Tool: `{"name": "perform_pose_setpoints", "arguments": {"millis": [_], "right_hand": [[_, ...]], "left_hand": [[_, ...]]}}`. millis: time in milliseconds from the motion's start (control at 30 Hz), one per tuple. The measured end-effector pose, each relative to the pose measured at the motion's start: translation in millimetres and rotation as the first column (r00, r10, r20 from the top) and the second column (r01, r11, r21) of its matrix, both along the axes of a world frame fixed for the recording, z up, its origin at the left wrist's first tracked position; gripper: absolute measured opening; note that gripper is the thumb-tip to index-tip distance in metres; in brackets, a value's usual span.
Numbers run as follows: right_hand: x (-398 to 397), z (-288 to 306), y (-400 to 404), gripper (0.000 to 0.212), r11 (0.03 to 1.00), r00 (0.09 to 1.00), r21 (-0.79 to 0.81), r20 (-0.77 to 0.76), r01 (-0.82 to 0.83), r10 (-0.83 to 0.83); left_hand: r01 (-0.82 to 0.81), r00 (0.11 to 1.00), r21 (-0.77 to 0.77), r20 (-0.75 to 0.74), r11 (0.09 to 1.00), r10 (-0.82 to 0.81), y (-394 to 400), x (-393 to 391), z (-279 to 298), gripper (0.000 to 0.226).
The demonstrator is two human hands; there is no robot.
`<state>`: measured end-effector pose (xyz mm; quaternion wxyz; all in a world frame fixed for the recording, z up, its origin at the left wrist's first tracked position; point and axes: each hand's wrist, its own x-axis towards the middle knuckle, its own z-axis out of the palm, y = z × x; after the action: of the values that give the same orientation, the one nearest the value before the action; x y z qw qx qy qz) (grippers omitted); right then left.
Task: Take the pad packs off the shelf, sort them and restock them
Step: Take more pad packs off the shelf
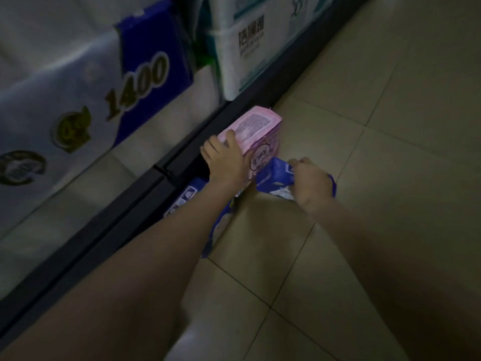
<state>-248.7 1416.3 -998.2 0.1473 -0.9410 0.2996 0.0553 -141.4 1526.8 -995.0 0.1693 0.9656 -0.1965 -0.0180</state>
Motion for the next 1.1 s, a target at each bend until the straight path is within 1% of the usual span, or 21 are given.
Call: {"name": "perform_pose_setpoints", "arguments": {"millis": [33, 100, 200, 300, 400, 467, 500, 533, 567, 633, 667, 700, 767, 800, 833, 900, 933, 967, 1000, 1067, 1100], "right_hand": [[4, -2, 3, 0.039, 0.999, 1.0, -0.031, -0.006, -0.029, 0.029], [7, -4, 5, 0.04, 0.996, 0.999, -0.08, -0.013, -0.05, 0.049], [8, -1, 1, 0.044, 0.994, 1.0, -0.103, 0.004, -0.028, 0.029], [15, 4, -1, 0.044, 0.992, 1.0, -0.124, 0.021, -0.018, 0.021], [27, 9, -3, 0.046, 0.988, 0.999, -0.156, 0.043, 0.007, 0.0], [35, 16, -2, 0.049, 0.983, 0.997, -0.182, 0.078, 0.021, -0.007], [38, 18, -1, 0.051, 0.984, 0.996, -0.18, 0.087, 0.013, 0.003], [39, 19, 1, 0.052, 0.984, 0.996, -0.176, 0.082, -0.014, 0.029], [38, 18, 2, 0.052, 0.983, 0.995, -0.172, 0.064, -0.063, 0.075], [28, 10, 5, 0.049, 0.966, 0.977, -0.172, 0.053, -0.193, 0.204], [21, 7, 5, 0.047, 0.946, 0.959, -0.185, 0.046, -0.265, 0.278], [12, 3, 7, 0.045, 0.912, 0.931, -0.213, 0.019, -0.351, 0.364], [-3, -1, 8, 0.041, 0.801, 0.835, -0.246, -0.08, -0.546, 0.544], [-10, -1, 13, 0.04, 0.738, 0.774, -0.24, -0.119, -0.631, 0.622], [-16, -2, 19, 0.04, 0.68, 0.716, -0.233, -0.138, -0.695, 0.685], [-24, -8, 38, 0.04, 0.608, 0.626, -0.179, -0.069, -0.774, 0.777], [-25, -12, 51, 0.04, 0.608, 0.616, -0.139, -0.021, -0.781, 0.787], [-23, -18, 65, 0.042, 0.618, 0.624, -0.103, -0.029, -0.779, 0.781], [-20, -23, 79, 0.045, 0.633, 0.636, -0.065, -0.097, -0.771, 0.765], [-18, -27, 102, 0.051, 0.697, 0.675, -0.003, -0.251, -0.717, 0.694], [-18, -24, 109, 0.051, 0.728, 0.699, 0.012, -0.27, -0.685, 0.662]], "left_hand": [[0.012, 1.0, 0.015, -0.005, 1.0, -0.012, -6, 4, -3, 0.057], [0.039, 0.999, -0.015, -0.035, 0.999, -0.04, -16, 12, -3, 0.054], [0.17, 0.984, -0.023, -0.057, 0.985, -0.171, -25, 18, -2, 0.046], [0.309, 0.944, -0.055, -0.106, 0.95, -0.313, -20, 26, 3, 0.042], [0.349, 0.93, -0.102, -0.083, 0.932, -0.358, -15, 34, 12, 0.037], [0.325, 0.941, -0.042, -0.08, 0.945, -0.328, -9, 37, 7, 0.035], [0.335, 0.938, 0.057, -0.111, 0.941, -0.327, -4, 36, 2, 0.037], [0.346, 0.934, 0.146, -0.146, 0.927, -0.326, 3, 33, -4, 0.038], [0.363, 0.928, 0.195, -0.162, 0.911, -0.335, 13, 28, -9, 0.036], [0.412, 0.909, 0.177, -0.024, 0.894, -0.415, 31, 22, -20, 0.025], [0.416, 0.904, 0.151, 0.042, 0.897, -0.426, 40, 21, -23, 0.021], [0.411, 0.906, 0.153, 0.043, 0.899, -0.422, 52, 16, -20, 0.023], [0.459, 0.875, 0.226, 0.055, 0.859, -0.482, 75, 8, -17, 0.039], [0.523, 0.836, 0.262, 0.029, 0.812, -0.548, 90, 4, -18, 0.046], [0.589, 0.795, 0.274, -0.027, 0.76, -0.606, 106, -1, -18, 0.047], [0.66, 0.722, 0.352, -0.052, 0.664, -0.69, 136, -10, -26, 0.042], [0.675, 0.711, 0.382, -0.108, 0.631, -0.694, 149, -14, -27, 0.041], [0.662, 0.731, 0.395, -0.154, 0.637, -0.665, 158, -20, -28, 0.044], [0.637, 0.757, 0.433, -0.195, 0.638, -0.623, 167, -24, -30, 0.049], [0.595, 0.795, 0.49, -0.242, 0.637, -0.557, 178, -31, -30, 0.056], [0.594, 0.796, 0.507, -0.26, 0.624, -0.546, 180, -35, -26, 0.057]]}}
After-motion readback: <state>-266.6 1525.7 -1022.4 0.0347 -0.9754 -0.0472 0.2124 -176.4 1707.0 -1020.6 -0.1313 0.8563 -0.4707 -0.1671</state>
